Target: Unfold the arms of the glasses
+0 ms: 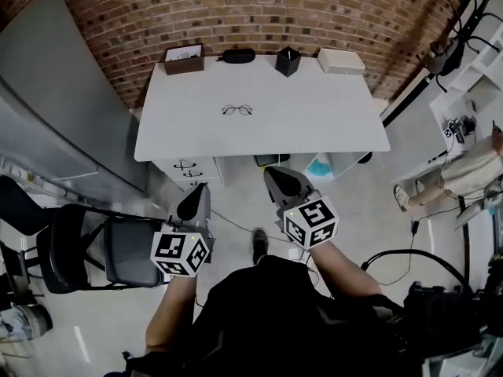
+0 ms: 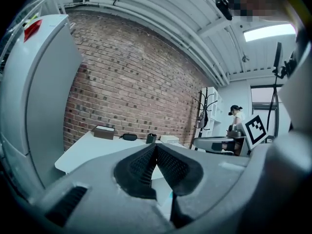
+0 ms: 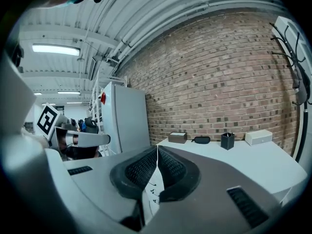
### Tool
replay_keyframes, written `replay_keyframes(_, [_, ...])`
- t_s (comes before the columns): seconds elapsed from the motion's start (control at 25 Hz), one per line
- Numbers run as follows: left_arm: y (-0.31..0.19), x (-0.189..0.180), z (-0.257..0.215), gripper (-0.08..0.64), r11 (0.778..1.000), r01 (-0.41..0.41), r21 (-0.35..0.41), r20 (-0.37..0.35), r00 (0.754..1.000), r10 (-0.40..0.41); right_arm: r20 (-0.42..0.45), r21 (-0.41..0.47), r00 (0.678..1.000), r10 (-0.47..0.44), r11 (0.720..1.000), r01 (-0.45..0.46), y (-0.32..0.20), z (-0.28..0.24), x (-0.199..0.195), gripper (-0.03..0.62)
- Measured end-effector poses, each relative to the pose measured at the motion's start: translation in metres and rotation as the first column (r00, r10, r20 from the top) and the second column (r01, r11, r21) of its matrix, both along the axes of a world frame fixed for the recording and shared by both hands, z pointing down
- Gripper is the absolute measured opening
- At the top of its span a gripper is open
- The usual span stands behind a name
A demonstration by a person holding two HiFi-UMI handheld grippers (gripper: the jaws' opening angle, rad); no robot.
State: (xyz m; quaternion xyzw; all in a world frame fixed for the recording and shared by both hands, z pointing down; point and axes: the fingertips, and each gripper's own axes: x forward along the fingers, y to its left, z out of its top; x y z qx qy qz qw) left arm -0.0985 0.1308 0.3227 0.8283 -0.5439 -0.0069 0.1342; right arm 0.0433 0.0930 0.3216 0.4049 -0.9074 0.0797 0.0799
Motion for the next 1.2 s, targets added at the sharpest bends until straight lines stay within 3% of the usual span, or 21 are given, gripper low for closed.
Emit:
replay_keyframes(0.36, [-0.073,0.025,0.006,0.011,0.998,0.03,-0.055,0.032,0.999,-0.028,0.013,-0.014,1.0,-0.023,1.0,0.023,-0.075,0.005,0.033,0.009])
replay_keyframes(0.84, [-0.129,0.045,0.022,0.011,0.993,0.054,-0.107,0.063,0.997,-0.047,0.038,-0.039,0.997,-0.073,0.996,0.075,-0.131,0.018,0.049,0.009])
replay_keyframes(1.2, [-0.178,0.039,0.039,0.011,0.992,0.019,-0.122,0.041,0.999,-0.015,0.004,-0.041,1.0,-0.027,0.999,0.027,-0.18,0.03,0.045,0.011])
